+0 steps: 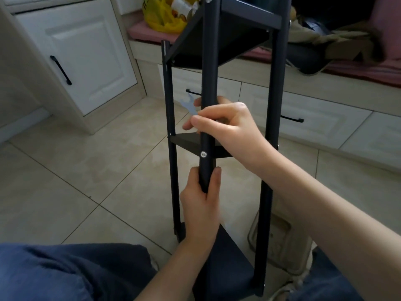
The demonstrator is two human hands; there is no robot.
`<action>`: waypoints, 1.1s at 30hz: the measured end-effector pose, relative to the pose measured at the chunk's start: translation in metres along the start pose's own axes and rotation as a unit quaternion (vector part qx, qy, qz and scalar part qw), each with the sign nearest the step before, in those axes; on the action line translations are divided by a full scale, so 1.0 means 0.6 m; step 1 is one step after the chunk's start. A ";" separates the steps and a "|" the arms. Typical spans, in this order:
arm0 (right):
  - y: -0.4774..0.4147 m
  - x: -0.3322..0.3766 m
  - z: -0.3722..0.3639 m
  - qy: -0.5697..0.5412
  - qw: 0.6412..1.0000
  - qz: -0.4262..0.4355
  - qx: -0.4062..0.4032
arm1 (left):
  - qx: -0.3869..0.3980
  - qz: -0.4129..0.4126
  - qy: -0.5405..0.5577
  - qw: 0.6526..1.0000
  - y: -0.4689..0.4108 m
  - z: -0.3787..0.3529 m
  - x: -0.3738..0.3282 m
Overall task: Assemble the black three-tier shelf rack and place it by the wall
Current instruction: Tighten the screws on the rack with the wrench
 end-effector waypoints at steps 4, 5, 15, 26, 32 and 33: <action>0.005 -0.016 0.019 0.024 0.999 -0.019 -0.026 | -0.005 -0.019 -0.033 0.999 -0.018 0.012 -0.003; 0.009 -0.021 0.024 0.040 0.998 -0.027 -0.051 | -0.008 -0.022 -0.038 0.999 -0.024 0.017 -0.002; 0.092 -0.058 0.005 0.163 0.961 -0.064 -0.215 | -0.015 -0.029 -0.019 0.999 -0.037 0.022 0.006; 0.129 -0.106 -0.070 0.182 0.969 -0.112 -0.123 | -0.061 -0.102 -0.111 0.987 -0.070 0.056 0.002; 0.097 -0.100 -0.087 0.132 0.980 -0.144 -0.043 | -0.047 -0.108 -0.110 0.987 -0.074 0.053 0.002; 0.092 -0.099 -0.088 0.121 0.981 -0.150 -0.034 | -0.044 -0.108 -0.110 0.987 -0.074 0.051 0.002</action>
Point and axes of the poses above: each hand's wrist, its own y-axis away from the middle knuckle, its own z-axis out of the back of the hand, x = y × z, the point moved 5 cm from there along -y, towards the middle knuckle, and after that the axes turned 14 degrees about y, right-handed, at the moved point
